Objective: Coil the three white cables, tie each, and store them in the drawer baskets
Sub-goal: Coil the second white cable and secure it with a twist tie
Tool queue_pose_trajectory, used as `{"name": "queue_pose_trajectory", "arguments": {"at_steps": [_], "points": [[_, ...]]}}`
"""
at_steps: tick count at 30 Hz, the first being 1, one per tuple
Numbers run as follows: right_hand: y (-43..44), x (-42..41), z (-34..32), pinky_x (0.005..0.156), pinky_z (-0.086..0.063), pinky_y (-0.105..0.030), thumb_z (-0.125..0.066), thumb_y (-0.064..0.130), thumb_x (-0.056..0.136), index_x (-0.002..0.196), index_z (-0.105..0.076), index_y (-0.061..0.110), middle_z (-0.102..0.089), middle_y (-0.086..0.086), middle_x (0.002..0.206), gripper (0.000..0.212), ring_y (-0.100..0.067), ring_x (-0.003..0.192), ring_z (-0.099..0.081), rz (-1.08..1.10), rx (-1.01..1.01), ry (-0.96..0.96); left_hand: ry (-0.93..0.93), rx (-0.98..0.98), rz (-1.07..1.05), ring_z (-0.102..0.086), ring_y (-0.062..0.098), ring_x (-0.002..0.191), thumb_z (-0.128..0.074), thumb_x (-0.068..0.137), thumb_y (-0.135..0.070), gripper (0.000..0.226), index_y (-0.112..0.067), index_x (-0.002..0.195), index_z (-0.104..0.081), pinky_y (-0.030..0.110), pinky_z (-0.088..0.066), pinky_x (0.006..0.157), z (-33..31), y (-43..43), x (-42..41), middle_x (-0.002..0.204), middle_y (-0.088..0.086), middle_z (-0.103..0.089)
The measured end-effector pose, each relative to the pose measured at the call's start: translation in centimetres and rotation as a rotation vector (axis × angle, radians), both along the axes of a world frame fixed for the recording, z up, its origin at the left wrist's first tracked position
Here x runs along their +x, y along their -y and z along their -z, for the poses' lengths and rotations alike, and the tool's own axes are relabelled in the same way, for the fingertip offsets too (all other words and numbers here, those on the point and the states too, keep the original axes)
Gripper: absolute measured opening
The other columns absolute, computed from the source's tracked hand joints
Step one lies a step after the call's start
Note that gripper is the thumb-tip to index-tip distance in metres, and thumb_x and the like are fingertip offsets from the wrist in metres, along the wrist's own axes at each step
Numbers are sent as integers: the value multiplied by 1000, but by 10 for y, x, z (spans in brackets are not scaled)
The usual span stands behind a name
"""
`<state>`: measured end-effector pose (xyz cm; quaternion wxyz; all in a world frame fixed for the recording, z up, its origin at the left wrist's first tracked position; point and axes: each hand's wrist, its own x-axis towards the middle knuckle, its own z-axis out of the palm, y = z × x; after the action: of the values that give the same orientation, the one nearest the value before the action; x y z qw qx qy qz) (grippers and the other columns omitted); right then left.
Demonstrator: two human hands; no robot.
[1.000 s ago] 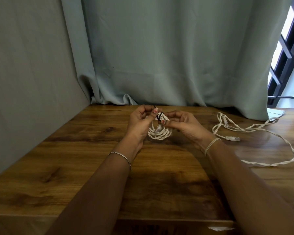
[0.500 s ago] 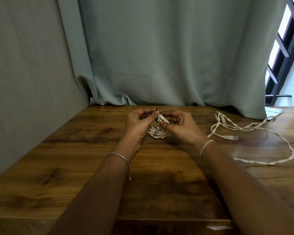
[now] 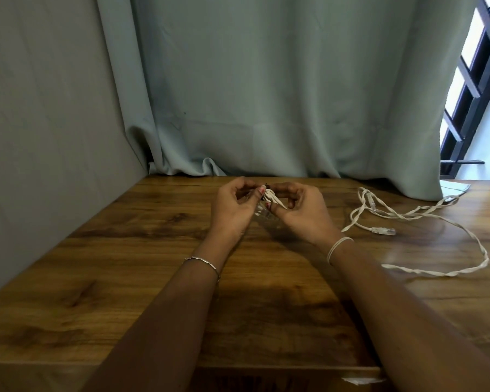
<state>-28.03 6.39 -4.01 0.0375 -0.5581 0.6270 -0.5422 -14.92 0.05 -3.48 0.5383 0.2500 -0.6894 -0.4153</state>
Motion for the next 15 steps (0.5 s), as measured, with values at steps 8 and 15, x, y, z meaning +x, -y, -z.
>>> {"name": "queue_pose_trajectory", "arguments": {"at_steps": [8, 15], "points": [[-1, -1, 1, 71, -56, -44, -76, 39, 71, 100, -72, 33, -73, 16, 89, 30, -11, 75, -68, 101, 37, -82, 154, -257, -137, -66, 8, 92, -69, 87, -15, 11, -17, 98, -73, 25, -54, 84, 4, 3, 0, 96, -4, -71], [-3, 0, 0, 68, -55, -35, -79, 36, 74, 102, -73, 30, -73, 15, 91, 28, -4, 71, -64, 112, 14, -115, 147, -202, -175, -60, 9, 95, -72, 84, -11, 11, -16, 93, -74, 16, -47, 82, 2, 3, -2, 99, -6, -61]]}}
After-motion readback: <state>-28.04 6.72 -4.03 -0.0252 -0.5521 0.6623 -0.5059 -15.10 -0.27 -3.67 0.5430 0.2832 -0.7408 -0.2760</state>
